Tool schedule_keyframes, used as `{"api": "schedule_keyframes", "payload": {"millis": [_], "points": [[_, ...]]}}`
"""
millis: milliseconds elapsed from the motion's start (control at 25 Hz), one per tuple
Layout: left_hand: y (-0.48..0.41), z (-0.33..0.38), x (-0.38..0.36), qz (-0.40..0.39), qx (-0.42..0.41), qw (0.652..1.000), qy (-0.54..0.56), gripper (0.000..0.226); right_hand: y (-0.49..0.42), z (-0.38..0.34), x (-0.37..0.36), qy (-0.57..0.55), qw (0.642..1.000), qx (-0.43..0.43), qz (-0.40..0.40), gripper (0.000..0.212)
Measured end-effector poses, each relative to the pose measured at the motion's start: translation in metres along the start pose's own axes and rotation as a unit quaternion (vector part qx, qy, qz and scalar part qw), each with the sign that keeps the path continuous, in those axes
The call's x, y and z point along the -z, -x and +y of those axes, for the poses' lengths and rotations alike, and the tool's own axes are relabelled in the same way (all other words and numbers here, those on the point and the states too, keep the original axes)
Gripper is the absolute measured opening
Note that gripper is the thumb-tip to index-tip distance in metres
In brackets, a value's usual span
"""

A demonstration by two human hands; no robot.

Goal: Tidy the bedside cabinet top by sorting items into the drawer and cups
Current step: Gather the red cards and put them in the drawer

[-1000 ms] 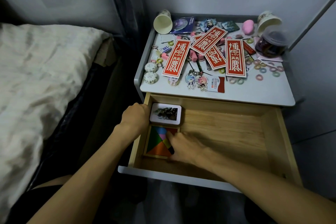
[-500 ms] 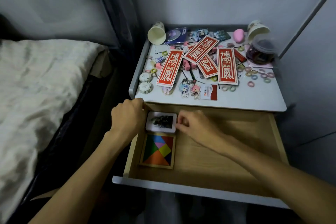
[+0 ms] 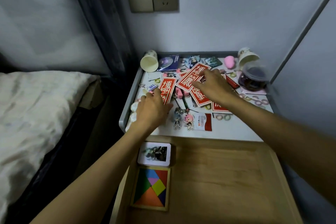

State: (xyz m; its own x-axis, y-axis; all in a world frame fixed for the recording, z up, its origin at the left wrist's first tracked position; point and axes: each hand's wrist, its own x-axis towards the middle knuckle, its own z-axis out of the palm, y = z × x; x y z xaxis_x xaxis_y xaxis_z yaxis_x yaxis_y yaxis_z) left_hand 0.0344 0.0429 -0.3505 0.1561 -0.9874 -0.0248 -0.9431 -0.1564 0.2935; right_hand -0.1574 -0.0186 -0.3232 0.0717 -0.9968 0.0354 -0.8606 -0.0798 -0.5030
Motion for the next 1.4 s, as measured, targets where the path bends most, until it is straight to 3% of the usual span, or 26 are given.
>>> {"api": "schedule_keyframes", "payload": {"millis": [200, 320, 400, 480, 600, 720, 880, 1000, 1200, 1400], "points": [[-0.02, -0.003, -0.007, 0.034, -0.002, 0.999, 0.022, 0.059, -0.049, -0.015, -0.023, 0.032, 0.997, -0.061, 0.035, 0.055], [-0.02, -0.002, 0.001, 0.075, -0.005, 0.985, 0.154, 0.047, -0.059, -0.019, -0.032, -0.023, 0.993, -0.099, 0.059, 0.051], [-0.015, -0.003, 0.015, 0.061, 0.045, 0.964, 0.254, 0.048, -0.062, -0.02, -0.03, -0.091, 0.986, -0.121, 0.073, 0.048], [-0.006, -0.004, 0.032, 0.019, 0.115, 0.914, 0.389, 0.046, -0.066, -0.017, -0.024, -0.157, 0.973, -0.134, 0.101, 0.046], [0.012, -0.009, 0.056, -0.045, 0.199, 0.797, 0.568, 0.025, -0.066, -0.014, -0.01, -0.234, 0.951, -0.157, 0.131, 0.053], [0.034, -0.007, 0.063, -0.084, 0.209, 0.724, 0.652, 0.022, -0.048, -0.017, 0.003, -0.349, 0.919, -0.162, 0.082, 0.061], [0.045, -0.004, 0.066, -0.074, 0.163, 0.72, 0.671, 0.026, 0.007, -0.036, 0.023, -0.398, 0.913, -0.091, 0.004, 0.066], [0.054, 0.001, 0.063, -0.086, 0.141, 0.704, 0.69, 0.024, 0.062, -0.043, 0.028, -0.372, 0.923, -0.071, -0.067, 0.039], [0.062, 0.018, 0.043, -0.097, 0.123, 0.745, 0.648, 0.033, 0.123, -0.042, 0.032, -0.396, 0.904, -0.063, -0.147, 0.016], [0.066, 0.023, 0.037, -0.179, 0.135, 0.729, 0.646, 0.026, 0.132, -0.025, 0.028, -0.356, 0.904, -0.009, -0.237, 0.035]]}}
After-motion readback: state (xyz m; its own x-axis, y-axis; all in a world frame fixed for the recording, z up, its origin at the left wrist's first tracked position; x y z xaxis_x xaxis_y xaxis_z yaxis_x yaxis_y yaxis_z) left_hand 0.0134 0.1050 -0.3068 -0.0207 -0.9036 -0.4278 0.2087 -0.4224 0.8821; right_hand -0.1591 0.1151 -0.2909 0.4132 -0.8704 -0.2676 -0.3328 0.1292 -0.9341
